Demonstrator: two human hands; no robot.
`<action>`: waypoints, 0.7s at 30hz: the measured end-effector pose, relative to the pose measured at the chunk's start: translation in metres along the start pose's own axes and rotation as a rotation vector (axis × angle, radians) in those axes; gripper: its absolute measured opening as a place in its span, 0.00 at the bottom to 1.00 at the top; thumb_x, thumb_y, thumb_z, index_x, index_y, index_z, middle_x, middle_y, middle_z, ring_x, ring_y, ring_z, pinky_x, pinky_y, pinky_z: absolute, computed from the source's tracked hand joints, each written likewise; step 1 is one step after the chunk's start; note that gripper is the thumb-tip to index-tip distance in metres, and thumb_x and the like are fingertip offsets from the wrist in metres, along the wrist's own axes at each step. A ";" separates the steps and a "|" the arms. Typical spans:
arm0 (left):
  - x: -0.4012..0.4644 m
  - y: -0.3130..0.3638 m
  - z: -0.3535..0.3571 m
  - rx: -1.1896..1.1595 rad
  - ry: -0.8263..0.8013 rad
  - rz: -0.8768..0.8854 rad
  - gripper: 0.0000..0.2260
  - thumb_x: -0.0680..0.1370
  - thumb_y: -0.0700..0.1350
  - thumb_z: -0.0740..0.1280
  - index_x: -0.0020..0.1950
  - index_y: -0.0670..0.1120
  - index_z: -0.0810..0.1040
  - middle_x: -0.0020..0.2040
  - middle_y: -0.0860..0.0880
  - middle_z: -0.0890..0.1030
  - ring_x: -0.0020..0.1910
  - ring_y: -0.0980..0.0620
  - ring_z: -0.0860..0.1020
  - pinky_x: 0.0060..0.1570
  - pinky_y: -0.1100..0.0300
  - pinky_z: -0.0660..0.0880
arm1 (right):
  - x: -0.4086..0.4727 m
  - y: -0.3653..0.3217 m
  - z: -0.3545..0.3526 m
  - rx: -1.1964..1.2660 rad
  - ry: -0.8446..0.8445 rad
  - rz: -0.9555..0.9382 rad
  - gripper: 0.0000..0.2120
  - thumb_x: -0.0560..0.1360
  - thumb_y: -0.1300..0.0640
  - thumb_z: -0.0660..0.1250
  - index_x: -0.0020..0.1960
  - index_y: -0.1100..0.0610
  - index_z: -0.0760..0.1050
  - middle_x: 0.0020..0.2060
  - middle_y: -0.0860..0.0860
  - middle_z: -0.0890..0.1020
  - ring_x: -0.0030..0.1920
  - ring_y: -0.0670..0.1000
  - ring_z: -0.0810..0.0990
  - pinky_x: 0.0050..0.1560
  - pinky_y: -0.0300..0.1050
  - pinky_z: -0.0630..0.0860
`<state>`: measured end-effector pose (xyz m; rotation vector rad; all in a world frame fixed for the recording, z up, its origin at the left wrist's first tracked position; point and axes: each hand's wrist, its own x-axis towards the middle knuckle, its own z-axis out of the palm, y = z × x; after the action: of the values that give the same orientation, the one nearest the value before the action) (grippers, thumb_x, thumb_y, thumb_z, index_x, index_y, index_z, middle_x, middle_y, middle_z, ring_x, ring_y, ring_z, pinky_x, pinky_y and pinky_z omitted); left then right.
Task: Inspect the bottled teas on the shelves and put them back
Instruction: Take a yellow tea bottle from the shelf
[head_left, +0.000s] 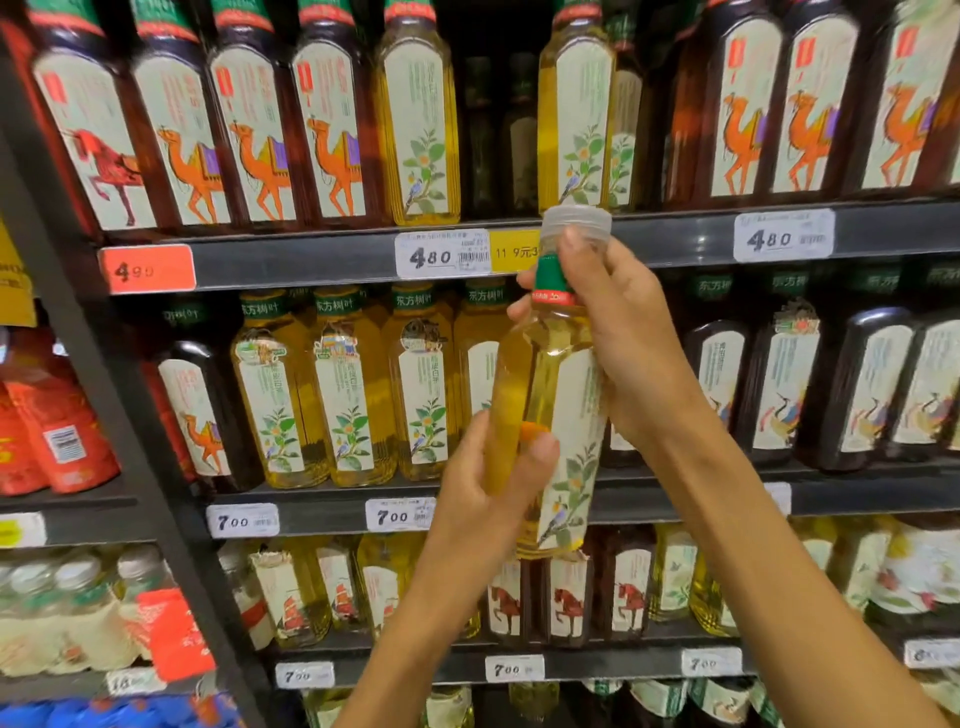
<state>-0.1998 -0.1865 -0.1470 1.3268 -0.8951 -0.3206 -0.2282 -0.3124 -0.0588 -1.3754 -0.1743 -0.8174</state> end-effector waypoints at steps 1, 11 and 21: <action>0.001 0.001 0.002 0.042 0.009 0.047 0.13 0.67 0.67 0.69 0.49 0.74 0.73 0.48 0.71 0.80 0.48 0.71 0.78 0.42 0.73 0.75 | 0.001 -0.001 0.002 -0.021 0.015 -0.005 0.16 0.80 0.50 0.61 0.61 0.60 0.72 0.40 0.52 0.84 0.36 0.47 0.84 0.34 0.38 0.79; 0.053 0.029 -0.020 -0.087 -0.037 0.138 0.18 0.65 0.60 0.72 0.54 0.62 0.79 0.53 0.55 0.84 0.52 0.55 0.83 0.45 0.63 0.80 | 0.048 -0.033 0.008 -0.112 -0.106 -0.101 0.14 0.80 0.49 0.60 0.64 0.52 0.71 0.47 0.51 0.85 0.47 0.51 0.85 0.47 0.45 0.81; 0.116 0.086 -0.023 0.175 0.309 0.455 0.28 0.72 0.54 0.70 0.70 0.52 0.67 0.60 0.55 0.77 0.60 0.58 0.77 0.57 0.59 0.77 | 0.100 -0.071 0.029 -0.178 0.080 -0.490 0.16 0.82 0.58 0.57 0.68 0.61 0.65 0.58 0.60 0.77 0.58 0.61 0.78 0.56 0.56 0.77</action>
<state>-0.1324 -0.2259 -0.0232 1.2459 -0.9447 0.3141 -0.1887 -0.3254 0.0605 -1.4855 -0.3934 -1.3197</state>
